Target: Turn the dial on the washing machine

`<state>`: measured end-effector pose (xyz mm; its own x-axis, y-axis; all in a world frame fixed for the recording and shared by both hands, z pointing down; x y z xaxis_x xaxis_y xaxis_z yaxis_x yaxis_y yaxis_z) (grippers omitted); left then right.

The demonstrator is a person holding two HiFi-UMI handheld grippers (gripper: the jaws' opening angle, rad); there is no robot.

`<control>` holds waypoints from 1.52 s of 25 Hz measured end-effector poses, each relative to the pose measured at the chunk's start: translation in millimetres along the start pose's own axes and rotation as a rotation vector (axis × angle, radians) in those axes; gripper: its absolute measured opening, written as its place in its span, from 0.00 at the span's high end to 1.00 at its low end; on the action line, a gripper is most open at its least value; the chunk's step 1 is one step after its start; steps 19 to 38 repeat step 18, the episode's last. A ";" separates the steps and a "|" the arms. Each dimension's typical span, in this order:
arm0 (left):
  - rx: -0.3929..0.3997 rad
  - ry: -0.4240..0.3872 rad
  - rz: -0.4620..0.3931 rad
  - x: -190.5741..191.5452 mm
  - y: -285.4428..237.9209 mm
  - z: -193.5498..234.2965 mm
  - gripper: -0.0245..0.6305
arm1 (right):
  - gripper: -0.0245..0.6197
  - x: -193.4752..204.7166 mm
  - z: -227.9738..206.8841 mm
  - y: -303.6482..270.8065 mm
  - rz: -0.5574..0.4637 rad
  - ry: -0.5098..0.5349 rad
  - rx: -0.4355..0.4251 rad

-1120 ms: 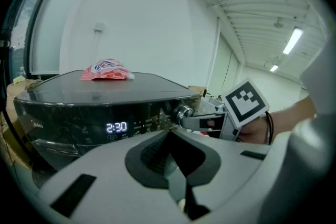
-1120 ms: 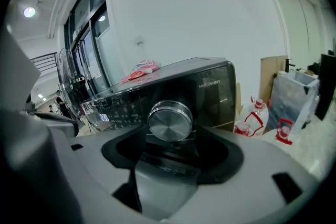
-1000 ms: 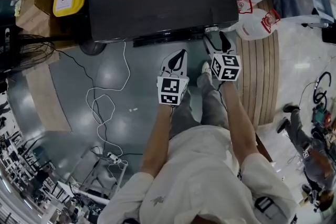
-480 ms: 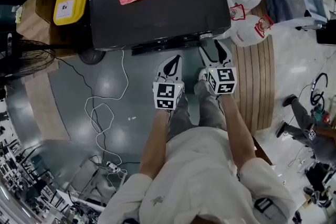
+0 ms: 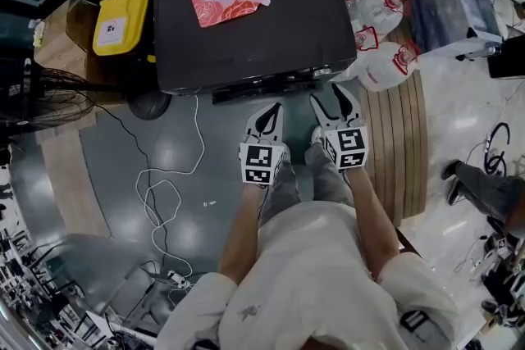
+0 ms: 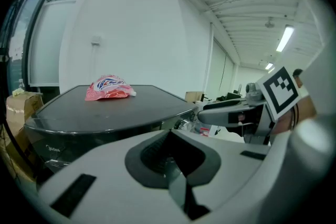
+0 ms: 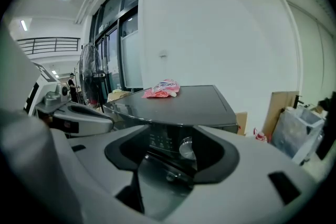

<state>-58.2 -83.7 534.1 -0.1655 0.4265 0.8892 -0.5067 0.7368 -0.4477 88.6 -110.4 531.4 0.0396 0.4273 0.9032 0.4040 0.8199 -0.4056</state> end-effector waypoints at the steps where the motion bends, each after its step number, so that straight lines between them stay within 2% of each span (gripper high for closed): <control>1: -0.002 0.000 -0.002 -0.5 2.0 0.9 0.94 | 0.57 -0.5 1.5 2.0 -0.002 0.000 0.001; 18: 0.041 -0.021 -0.047 -6.4 37.5 18.2 0.94 | 0.58 -10.5 38.5 26.5 -0.040 0.028 0.056; 38: 0.041 -0.021 -0.047 -6.4 37.5 18.2 0.94 | 0.58 -10.5 38.5 26.5 -0.040 0.028 0.056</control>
Point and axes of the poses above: the fingertips, and each gripper's own axes: y backward along the fingers, z to its left, x out of its underside, the point moved 3 cm from there along y, backward along the fingers, and after that the axes turned 3 degrees about -y, right-handed, at the moved point
